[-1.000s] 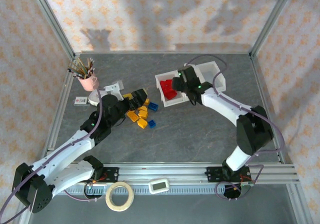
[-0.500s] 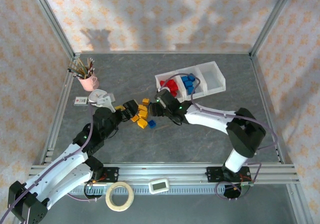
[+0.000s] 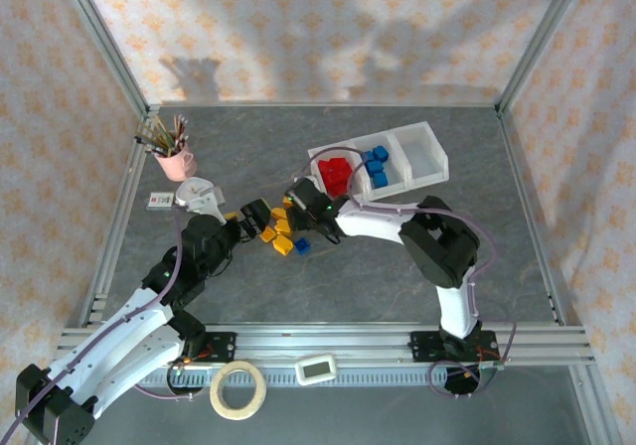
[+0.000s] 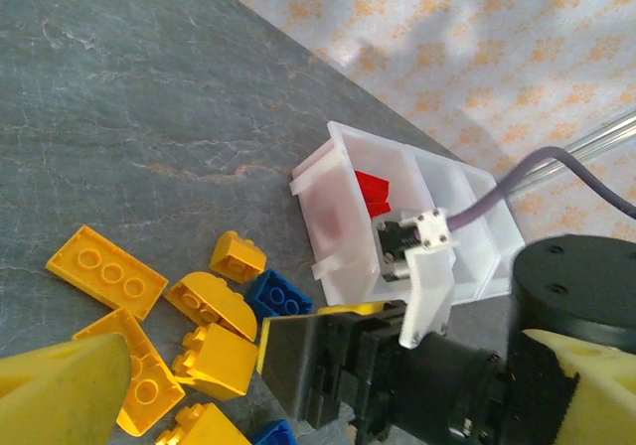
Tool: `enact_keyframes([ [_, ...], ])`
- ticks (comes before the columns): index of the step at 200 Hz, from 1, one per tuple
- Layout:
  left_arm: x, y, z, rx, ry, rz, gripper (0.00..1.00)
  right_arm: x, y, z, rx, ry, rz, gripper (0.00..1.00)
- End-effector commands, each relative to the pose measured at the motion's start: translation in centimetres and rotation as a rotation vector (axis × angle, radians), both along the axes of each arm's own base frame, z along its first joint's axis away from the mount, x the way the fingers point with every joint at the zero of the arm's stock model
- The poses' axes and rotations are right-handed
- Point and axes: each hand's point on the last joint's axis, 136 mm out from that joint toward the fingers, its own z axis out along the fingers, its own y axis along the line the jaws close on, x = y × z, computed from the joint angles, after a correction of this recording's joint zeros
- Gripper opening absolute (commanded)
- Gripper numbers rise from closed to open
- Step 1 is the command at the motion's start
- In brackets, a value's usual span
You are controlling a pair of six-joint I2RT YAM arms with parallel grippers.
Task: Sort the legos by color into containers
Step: Pick up the lego from the center of the table.
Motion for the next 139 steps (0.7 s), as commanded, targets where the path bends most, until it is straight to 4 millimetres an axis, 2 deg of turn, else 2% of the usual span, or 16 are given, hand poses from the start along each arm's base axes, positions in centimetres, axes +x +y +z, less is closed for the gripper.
enact_keyframes([
  [1,0.0,0.6,-0.2,-0.002,0.002,0.027,0.99,1.2,-0.9,-0.6,-0.105,-0.032,-0.035,0.63],
  [58,0.1,0.8,-0.1,0.010,0.000,0.032,0.99,3.4,-1.4,-1.3,-0.145,-0.037,-0.083,0.64],
  [109,0.2,0.7,-0.1,0.007,-0.001,0.031,0.99,3.9,-0.3,-2.1,-0.145,-0.014,-0.051,0.68],
  [139,0.1,0.8,-0.1,0.008,0.000,0.032,0.99,3.7,-0.9,-2.6,-0.160,0.001,-0.085,0.68],
])
